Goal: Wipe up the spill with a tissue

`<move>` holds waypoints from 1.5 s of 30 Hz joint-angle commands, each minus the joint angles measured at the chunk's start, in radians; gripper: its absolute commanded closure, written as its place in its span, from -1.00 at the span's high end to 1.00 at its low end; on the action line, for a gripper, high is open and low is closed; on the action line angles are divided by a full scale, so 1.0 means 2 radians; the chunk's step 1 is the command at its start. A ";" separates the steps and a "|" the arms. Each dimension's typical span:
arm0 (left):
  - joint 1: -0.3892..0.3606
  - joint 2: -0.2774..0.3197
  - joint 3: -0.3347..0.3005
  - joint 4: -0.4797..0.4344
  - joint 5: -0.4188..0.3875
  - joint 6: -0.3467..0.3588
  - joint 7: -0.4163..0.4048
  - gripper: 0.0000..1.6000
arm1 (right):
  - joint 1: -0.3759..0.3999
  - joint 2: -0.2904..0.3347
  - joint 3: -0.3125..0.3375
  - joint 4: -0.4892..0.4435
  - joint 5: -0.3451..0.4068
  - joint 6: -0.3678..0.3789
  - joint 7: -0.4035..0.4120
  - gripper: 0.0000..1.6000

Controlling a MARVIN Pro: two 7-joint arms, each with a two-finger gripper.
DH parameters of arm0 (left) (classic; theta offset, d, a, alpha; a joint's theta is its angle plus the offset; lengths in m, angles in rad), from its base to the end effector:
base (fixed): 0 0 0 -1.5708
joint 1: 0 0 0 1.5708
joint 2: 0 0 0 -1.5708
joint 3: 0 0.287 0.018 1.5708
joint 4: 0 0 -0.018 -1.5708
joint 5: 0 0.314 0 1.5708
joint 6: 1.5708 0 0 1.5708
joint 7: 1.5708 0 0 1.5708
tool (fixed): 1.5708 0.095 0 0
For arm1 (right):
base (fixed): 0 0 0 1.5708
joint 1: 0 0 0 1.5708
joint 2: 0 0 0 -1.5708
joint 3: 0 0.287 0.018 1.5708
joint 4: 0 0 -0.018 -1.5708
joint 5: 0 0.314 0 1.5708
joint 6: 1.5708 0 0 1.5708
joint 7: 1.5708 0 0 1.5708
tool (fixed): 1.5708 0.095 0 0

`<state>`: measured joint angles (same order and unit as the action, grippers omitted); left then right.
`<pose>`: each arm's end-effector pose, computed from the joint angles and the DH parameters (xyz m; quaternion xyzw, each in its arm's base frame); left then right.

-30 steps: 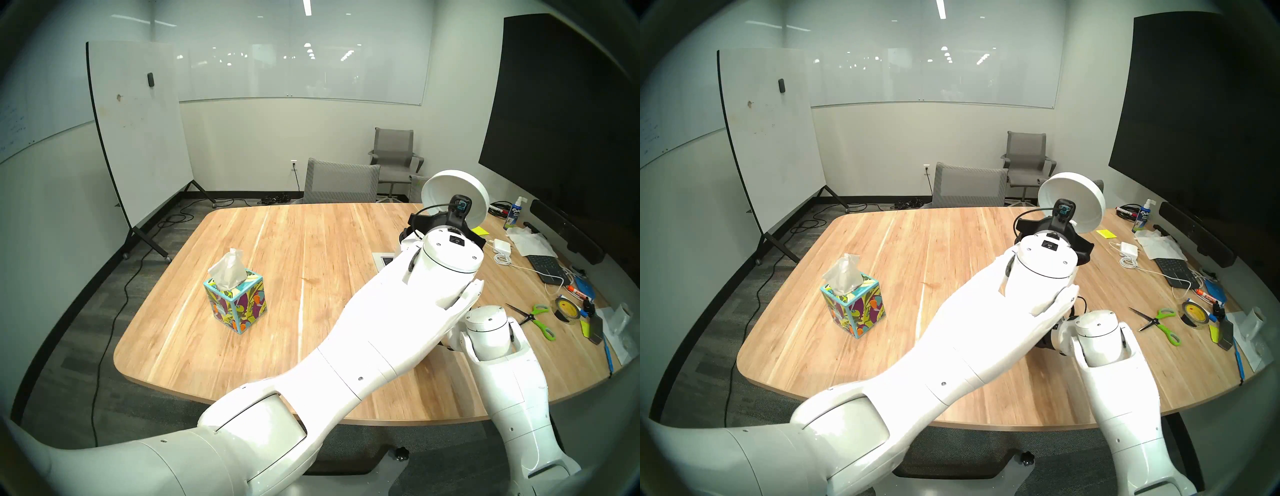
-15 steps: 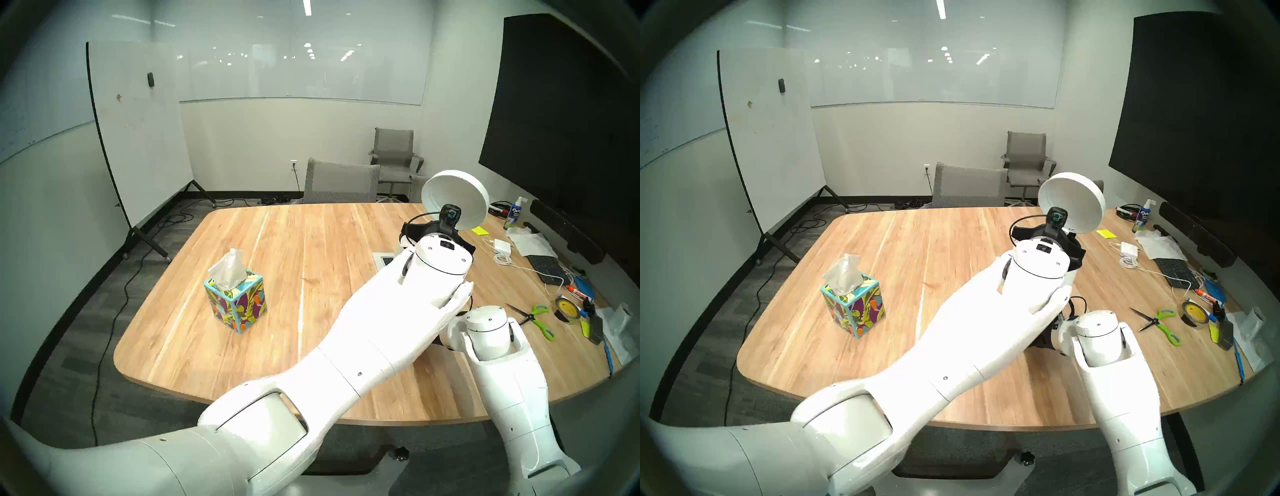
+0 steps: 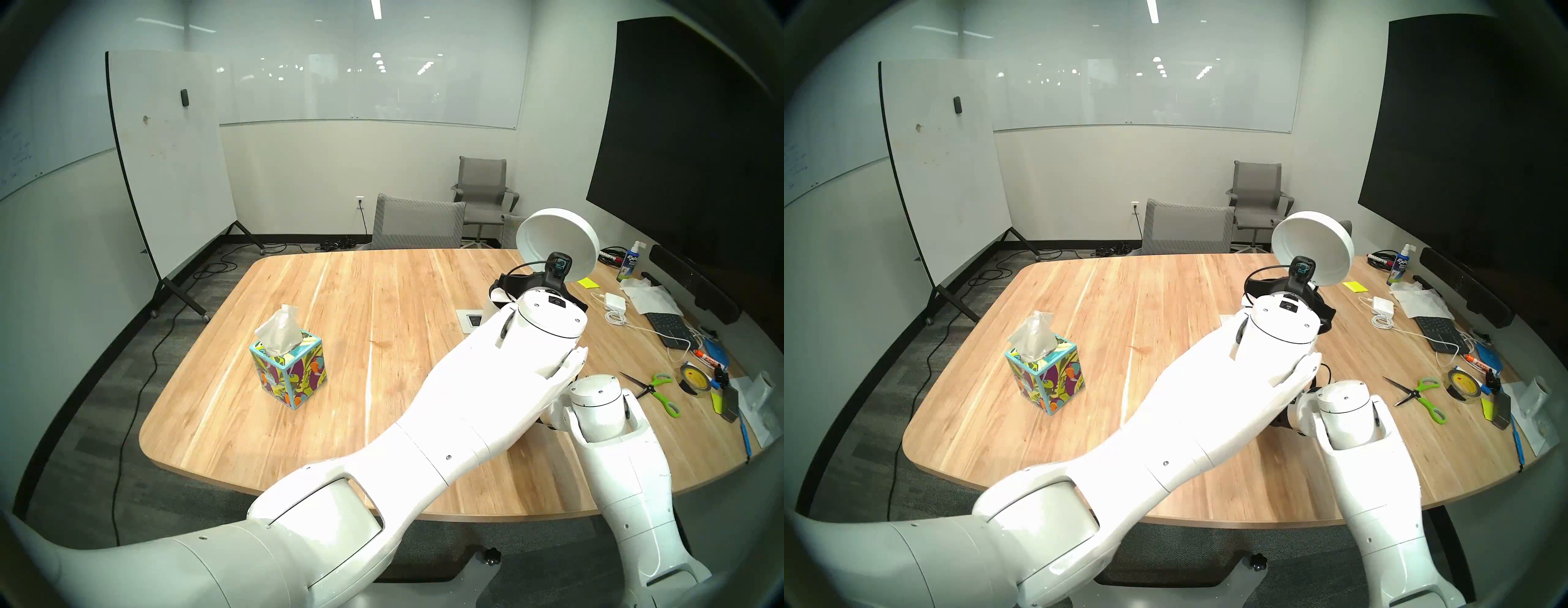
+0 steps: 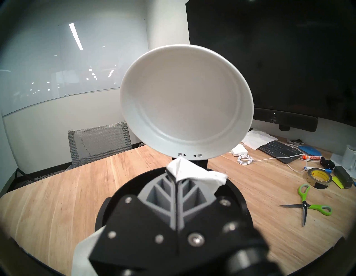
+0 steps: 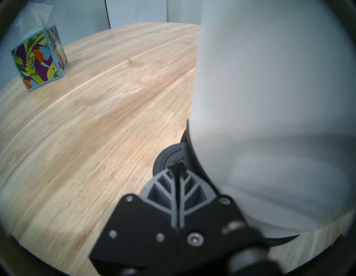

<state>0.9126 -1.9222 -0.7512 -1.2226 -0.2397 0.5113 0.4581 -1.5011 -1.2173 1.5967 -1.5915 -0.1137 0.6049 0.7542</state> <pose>0.4390 -0.3935 -0.1296 0.7254 -0.2124 0.6452 0.1112 0.4144 -0.0721 -0.3118 -0.8591 -0.2646 -0.4241 0.1103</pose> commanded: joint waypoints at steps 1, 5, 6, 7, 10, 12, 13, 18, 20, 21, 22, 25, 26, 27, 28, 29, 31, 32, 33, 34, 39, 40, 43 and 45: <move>-0.010 -0.012 -0.002 0.002 -0.001 0.001 0.001 -1.00 | -0.014 -0.004 -0.009 0.006 0.001 0.004 0.006 -1.00; -0.012 -0.013 -0.002 0.005 -0.003 0.003 0.001 -1.00 | -0.014 -0.004 -0.009 0.006 0.000 0.004 0.006 -1.00; -0.013 -0.016 -0.003 0.007 -0.003 0.010 0.004 -1.00 | -0.014 -0.004 -0.009 0.006 0.000 0.004 0.006 -1.00; -0.015 -0.016 -0.002 0.007 -0.003 0.011 0.004 -1.00 | -0.014 -0.004 -0.009 0.006 0.000 0.004 0.006 -1.00; -0.017 -0.016 -0.001 0.009 -0.002 0.012 0.004 -0.36 | -0.014 -0.004 -0.009 0.006 0.000 0.004 0.006 -1.00; -0.021 -0.018 -0.003 0.013 -0.002 0.011 0.004 1.00 | -0.014 -0.004 -0.009 0.006 0.000 0.004 0.006 -1.00; -0.022 -0.017 -0.003 0.014 -0.003 0.012 0.002 1.00 | -0.014 -0.004 -0.009 0.006 0.000 0.004 0.006 -1.00; -0.026 -0.014 -0.008 0.005 -0.005 0.015 0.002 1.00 | -0.014 -0.004 -0.008 0.006 0.000 0.004 0.006 -1.00; -0.026 -0.012 -0.010 -0.001 -0.005 0.018 0.003 1.00 | -0.014 -0.004 -0.008 0.006 0.000 0.004 0.006 -1.00; -0.026 -0.011 -0.012 -0.004 -0.005 0.018 0.002 1.00 | -0.014 -0.004 -0.008 0.006 0.000 0.004 0.006 -1.00; -0.025 -0.010 -0.014 -0.008 -0.005 0.019 0.003 1.00 | -0.014 -0.004 -0.008 0.006 0.000 0.004 0.006 -1.00; -0.026 -0.006 -0.019 -0.019 -0.006 0.024 0.002 1.00 | -0.014 -0.004 -0.008 0.006 0.000 0.004 0.006 -1.00; -0.025 -0.004 -0.019 -0.025 -0.005 0.025 0.002 1.00 | -0.014 -0.004 -0.008 0.006 0.000 0.004 0.006 -1.00; -0.024 -0.001 -0.018 -0.032 -0.002 0.028 0.003 1.00 | -0.014 -0.004 -0.008 0.006 0.000 0.004 0.006 -1.00; -0.023 0.001 -0.017 -0.034 0.000 0.029 0.005 1.00 | -0.014 -0.004 -0.008 0.006 0.000 0.004 0.006 -1.00; -0.023 0.001 -0.017 -0.034 0.000 0.029 0.005 1.00 | -0.014 -0.004 -0.008 0.006 0.000 0.004 0.006 -1.00; -0.018 0.004 -0.019 -0.042 -0.002 0.033 0.004 -1.00 | -0.014 -0.004 -0.008 0.006 -0.001 0.004 0.006 -1.00; -0.016 0.005 -0.020 -0.043 -0.002 0.035 0.005 -1.00 | -0.014 -0.004 -0.008 0.006 -0.001 0.004 0.007 -1.00; -0.015 0.007 -0.020 -0.043 -0.002 0.036 0.004 -1.00 | -0.014 -0.004 -0.008 0.006 -0.001 0.004 0.007 -1.00; -0.015 0.007 -0.019 -0.040 0.001 0.039 0.009 -1.00 | -0.014 -0.004 -0.008 0.006 -0.001 0.004 0.007 -1.00; -0.011 0.011 -0.021 -0.037 0.000 0.033 0.004 1.00 | -0.014 -0.004 -0.008 0.006 -0.001 0.004 0.007 -1.00; -0.009 0.013 -0.020 -0.040 0.000 0.032 0.003 1.00 | -0.014 -0.004 -0.008 0.006 -0.001 0.004 0.007 -1.00; -0.007 0.015 -0.021 -0.047 -0.001 0.034 0.004 1.00 | -0.014 -0.005 -0.008 0.006 -0.001 0.004 0.007 -1.00; -0.006 0.015 -0.022 -0.049 -0.001 0.034 0.004 1.00 | -0.014 -0.005 -0.008 0.006 -0.001 0.004 0.007 -1.00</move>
<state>0.9003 -1.8890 -0.7946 -1.2795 -0.2397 0.5874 0.4694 -1.5010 -1.2195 1.5987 -1.5915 -0.1174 0.6049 0.7569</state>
